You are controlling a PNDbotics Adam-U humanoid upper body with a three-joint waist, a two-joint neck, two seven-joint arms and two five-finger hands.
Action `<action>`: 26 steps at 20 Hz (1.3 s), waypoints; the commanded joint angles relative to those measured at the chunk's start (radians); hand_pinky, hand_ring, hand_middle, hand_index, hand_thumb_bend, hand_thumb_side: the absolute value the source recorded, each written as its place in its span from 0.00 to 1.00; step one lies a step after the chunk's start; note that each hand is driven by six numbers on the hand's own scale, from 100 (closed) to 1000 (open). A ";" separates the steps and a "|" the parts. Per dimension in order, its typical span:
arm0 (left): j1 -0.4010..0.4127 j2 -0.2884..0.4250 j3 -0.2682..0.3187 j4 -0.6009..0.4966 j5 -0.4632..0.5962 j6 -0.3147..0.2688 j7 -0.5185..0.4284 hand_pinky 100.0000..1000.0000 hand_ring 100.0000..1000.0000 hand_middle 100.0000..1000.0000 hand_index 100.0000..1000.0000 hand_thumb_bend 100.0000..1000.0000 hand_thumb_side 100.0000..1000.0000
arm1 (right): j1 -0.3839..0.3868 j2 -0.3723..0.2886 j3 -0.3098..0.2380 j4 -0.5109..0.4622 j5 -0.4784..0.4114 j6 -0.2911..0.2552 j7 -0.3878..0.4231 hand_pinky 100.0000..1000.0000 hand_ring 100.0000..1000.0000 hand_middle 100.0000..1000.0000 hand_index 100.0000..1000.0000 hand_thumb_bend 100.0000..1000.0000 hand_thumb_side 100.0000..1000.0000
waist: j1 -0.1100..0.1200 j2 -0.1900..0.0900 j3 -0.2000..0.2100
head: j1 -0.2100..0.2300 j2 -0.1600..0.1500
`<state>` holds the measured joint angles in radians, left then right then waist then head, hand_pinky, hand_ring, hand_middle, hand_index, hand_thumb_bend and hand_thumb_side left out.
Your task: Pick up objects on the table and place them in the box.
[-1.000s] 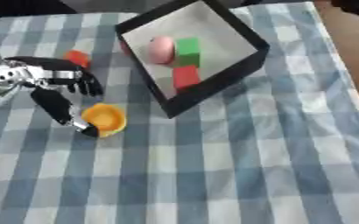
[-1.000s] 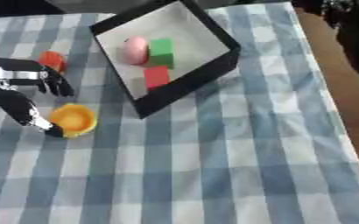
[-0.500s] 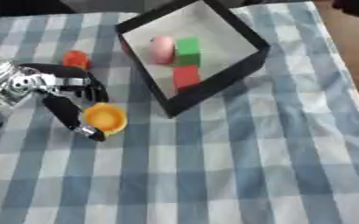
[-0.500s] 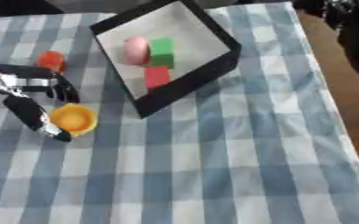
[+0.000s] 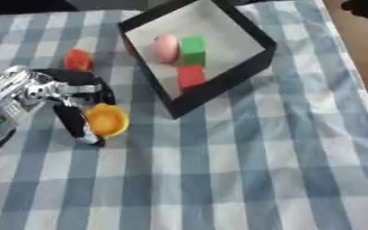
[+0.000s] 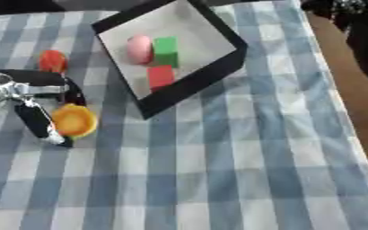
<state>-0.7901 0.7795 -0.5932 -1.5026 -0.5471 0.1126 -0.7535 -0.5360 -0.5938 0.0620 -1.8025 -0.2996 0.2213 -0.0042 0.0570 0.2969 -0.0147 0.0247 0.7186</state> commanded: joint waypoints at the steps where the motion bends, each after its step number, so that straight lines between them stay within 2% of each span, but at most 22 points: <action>1: -0.006 0.014 0.008 -0.007 -0.022 -0.010 0.012 0.69 0.67 0.58 0.69 0.32 0.01 | -0.009 -0.015 -0.010 -0.006 0.004 0.001 0.000 0.91 0.75 0.72 0.71 0.00 0.69 | 0.000 -0.024 -0.001 | 0.003 0.003; 4: -0.002 0.023 0.020 -0.037 -0.020 -0.002 0.029 0.68 0.66 0.57 0.68 0.21 0.00 | -0.007 -0.016 -0.010 -0.005 0.005 0.001 0.001 0.91 0.75 0.72 0.71 0.00 0.69 | -0.001 -0.024 0.000 | 0.002 0.003; 10: 0.014 0.072 0.065 -0.148 0.014 0.031 0.040 0.68 0.65 0.56 0.67 0.08 0.00 | -0.003 -0.020 -0.010 -0.003 0.008 0.000 0.003 0.91 0.75 0.72 0.71 0.00 0.70 | 0.000 -0.025 0.004 | 0.000 0.006; 19: 0.039 0.195 0.159 -0.345 0.053 0.064 0.021 0.69 0.67 0.58 0.69 0.10 0.00 | -0.004 -0.031 -0.014 -0.006 0.004 -0.006 0.001 0.91 0.75 0.72 0.71 0.00 0.69 | 0.000 -0.027 0.009 | -0.011 0.005; 22: 0.019 0.210 0.187 -0.400 0.058 0.070 0.025 0.69 0.67 0.59 0.70 0.12 0.00 | -0.004 -0.033 -0.015 -0.006 0.003 -0.006 0.000 0.91 0.75 0.72 0.71 0.00 0.69 | 0.001 -0.029 0.012 | -0.013 0.005; 23: 0.009 0.212 0.192 -0.411 0.062 0.072 0.019 0.71 0.70 0.62 0.73 0.13 0.01 | -0.005 -0.033 -0.014 -0.006 0.003 -0.006 0.001 0.91 0.75 0.72 0.71 0.00 0.69 | 0.001 -0.030 0.012 | -0.013 0.004; 26: -0.020 0.211 0.203 -0.429 0.068 0.074 -0.001 0.70 0.69 0.61 0.72 0.12 0.00 | -0.006 -0.034 -0.013 -0.007 0.002 -0.007 0.002 0.91 0.75 0.72 0.71 0.00 0.69 | 0.001 -0.031 0.013 | -0.014 0.002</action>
<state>-0.7919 0.9540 -0.4160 -1.9122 -0.4836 0.1849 -0.7473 -0.5279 -0.5953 0.0612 -1.7973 -0.2957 0.2180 -0.0023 0.0570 0.2969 -0.0037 0.0141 0.7262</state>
